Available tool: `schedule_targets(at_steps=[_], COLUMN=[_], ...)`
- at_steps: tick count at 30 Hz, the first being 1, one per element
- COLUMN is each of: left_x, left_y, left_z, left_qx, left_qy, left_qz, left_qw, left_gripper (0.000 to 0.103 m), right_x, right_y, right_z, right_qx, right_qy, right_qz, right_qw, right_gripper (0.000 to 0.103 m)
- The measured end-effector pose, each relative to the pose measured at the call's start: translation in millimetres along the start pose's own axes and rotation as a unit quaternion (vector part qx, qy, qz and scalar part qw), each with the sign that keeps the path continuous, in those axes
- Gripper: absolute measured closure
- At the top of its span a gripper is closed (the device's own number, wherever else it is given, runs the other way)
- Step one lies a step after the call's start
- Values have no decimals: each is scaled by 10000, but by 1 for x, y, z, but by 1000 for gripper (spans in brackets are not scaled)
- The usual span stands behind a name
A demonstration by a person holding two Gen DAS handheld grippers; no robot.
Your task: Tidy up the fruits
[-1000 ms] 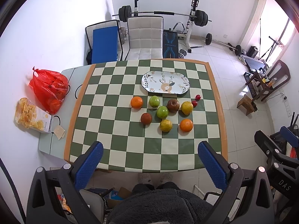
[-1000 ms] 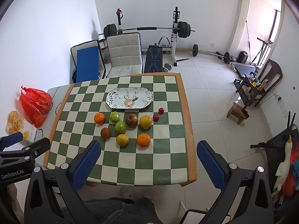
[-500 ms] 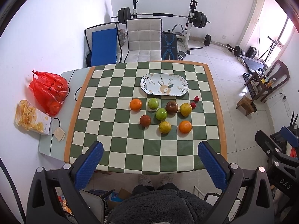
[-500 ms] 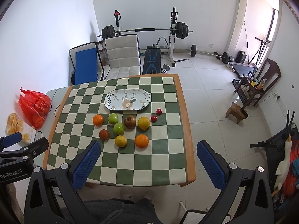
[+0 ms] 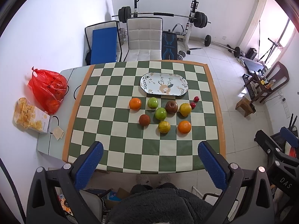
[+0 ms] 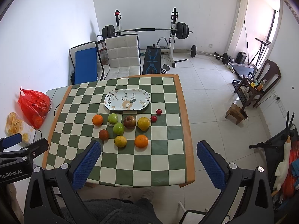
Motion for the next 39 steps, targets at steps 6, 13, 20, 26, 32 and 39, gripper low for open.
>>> schedule_targets(at_steps=[6, 13, 20, 26, 32, 39], left_x=[2, 7, 21, 26, 20, 31], left_y=[1, 0, -45, -118, -210, -318], left_z=[1, 3, -15, -28, -43, -18], left_qx=[0, 38, 875, 1311, 1235, 659], left_qy=[24, 83, 464, 401, 235, -496], left_qz=[-4, 9, 386, -10, -789, -1674], left_qw=[10000, 10000, 9943, 9906, 9889, 9824], left_gripper=[0, 0, 0, 0, 1, 9], right_x=[9, 0, -5, -27, -50, -77], right_y=[5, -1, -64, -161, -262, -356], right_z=[2, 11, 37, 44, 48, 58], right_qx=[57, 170, 484, 796, 829, 583], right_qy=[23, -84, -234, -459, -944, -1705], right_qz=[10, 72, 34, -657, -1333, -2002], right_qw=[10000, 9998, 9985, 9936, 9831, 9630], right_gripper=[0, 0, 0, 0, 0, 1])
Point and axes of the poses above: each gripper's, at about its wrist camera, not at the fingertips, and y roughly against the way its jaws point, z to its right, x to its top, the point moved 8 cm from there along -y, roughly the way its jaws point, and after that the axes turned 11 degrees about x, right-handed, at the moved point
